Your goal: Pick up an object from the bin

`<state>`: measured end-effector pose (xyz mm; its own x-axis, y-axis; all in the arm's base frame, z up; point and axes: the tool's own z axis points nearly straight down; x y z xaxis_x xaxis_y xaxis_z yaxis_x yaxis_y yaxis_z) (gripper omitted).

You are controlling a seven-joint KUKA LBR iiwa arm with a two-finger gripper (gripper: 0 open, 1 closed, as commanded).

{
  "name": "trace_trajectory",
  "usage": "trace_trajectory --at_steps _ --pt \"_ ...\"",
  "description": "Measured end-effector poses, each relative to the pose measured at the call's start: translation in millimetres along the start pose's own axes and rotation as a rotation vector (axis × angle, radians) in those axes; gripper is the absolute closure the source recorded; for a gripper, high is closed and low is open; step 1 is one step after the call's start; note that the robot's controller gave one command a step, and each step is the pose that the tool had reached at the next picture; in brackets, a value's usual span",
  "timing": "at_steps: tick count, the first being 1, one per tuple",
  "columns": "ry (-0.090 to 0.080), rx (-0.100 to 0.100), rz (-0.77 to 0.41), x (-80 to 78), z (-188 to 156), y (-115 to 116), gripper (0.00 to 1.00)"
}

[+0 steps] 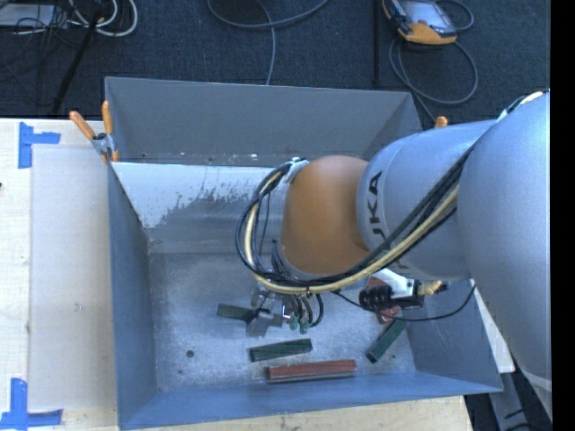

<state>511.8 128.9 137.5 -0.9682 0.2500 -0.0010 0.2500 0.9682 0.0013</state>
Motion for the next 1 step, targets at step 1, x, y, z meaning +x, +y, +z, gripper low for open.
trace_trajectory --at_steps 1 --pt "0.0 0.0 -0.001 -0.8 -26.6 0.2 1.0"
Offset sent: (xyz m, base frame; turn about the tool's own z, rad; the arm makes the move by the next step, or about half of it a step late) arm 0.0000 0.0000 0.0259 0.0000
